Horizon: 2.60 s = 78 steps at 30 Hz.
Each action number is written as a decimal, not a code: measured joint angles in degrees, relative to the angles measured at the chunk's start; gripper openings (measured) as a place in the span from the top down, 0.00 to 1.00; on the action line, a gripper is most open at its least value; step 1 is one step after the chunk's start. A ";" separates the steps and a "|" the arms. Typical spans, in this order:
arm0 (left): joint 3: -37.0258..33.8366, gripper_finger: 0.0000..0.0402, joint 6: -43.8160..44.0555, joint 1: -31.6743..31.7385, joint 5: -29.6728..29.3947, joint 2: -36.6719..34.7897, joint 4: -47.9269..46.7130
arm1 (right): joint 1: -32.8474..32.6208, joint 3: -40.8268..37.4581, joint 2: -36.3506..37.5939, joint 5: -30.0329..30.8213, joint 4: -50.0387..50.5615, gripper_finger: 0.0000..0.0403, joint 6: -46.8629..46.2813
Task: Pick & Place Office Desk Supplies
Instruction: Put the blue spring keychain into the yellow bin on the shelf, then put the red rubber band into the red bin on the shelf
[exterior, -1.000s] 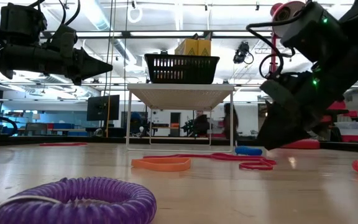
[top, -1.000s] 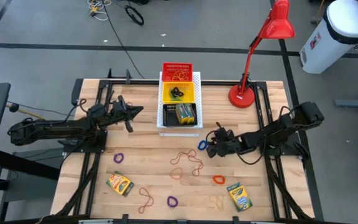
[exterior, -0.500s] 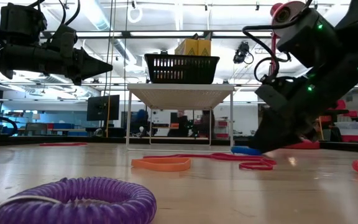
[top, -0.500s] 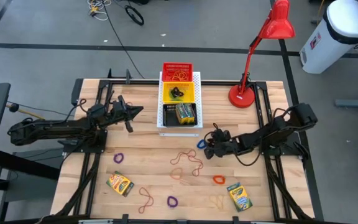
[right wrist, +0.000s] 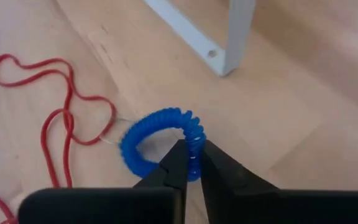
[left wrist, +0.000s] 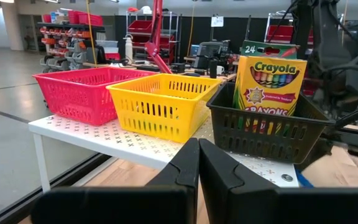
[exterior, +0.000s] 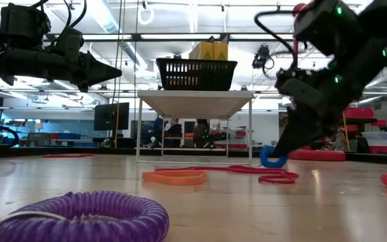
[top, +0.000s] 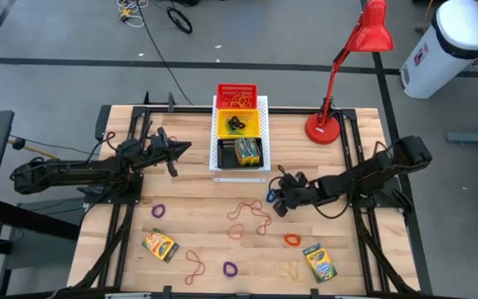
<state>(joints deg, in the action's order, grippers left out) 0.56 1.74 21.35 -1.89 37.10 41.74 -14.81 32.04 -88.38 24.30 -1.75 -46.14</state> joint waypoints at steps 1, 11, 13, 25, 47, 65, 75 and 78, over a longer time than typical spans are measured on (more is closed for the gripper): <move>0.00 0.97 0.00 -0.01 0.00 0.00 0.00 | 0.00 1.35 0.93 0.68 3.47 0.93 0.12; 0.00 0.97 0.00 0.01 0.00 0.00 0.02 | -0.38 19.90 10.48 8.43 45.13 0.92 -4.39; 0.00 0.97 0.00 0.01 0.00 0.00 0.04 | 0.90 23.60 11.75 11.90 49.15 0.92 -4.29; 0.00 0.97 0.00 -0.01 0.00 0.00 0.02 | 19.26 38.18 12.33 22.15 37.16 0.92 18.02; 0.00 0.97 0.00 -0.01 0.00 0.00 -0.02 | 28.27 59.31 -13.39 2.41 28.27 0.90 33.04; 0.00 0.97 0.00 -0.01 0.00 0.00 0.00 | 28.89 59.33 -13.34 0.93 28.92 0.66 33.07; 0.00 0.97 0.00 -0.01 0.00 0.00 -0.07 | 24.24 53.05 -0.56 0.86 27.53 0.78 40.89; 0.00 0.97 0.01 0.01 0.00 0.00 -0.02 | 21.98 42.87 5.18 0.68 21.59 0.90 43.00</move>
<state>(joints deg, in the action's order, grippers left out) 0.56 1.75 21.37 -1.89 37.10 41.71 7.17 74.92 -83.20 24.98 19.83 -3.14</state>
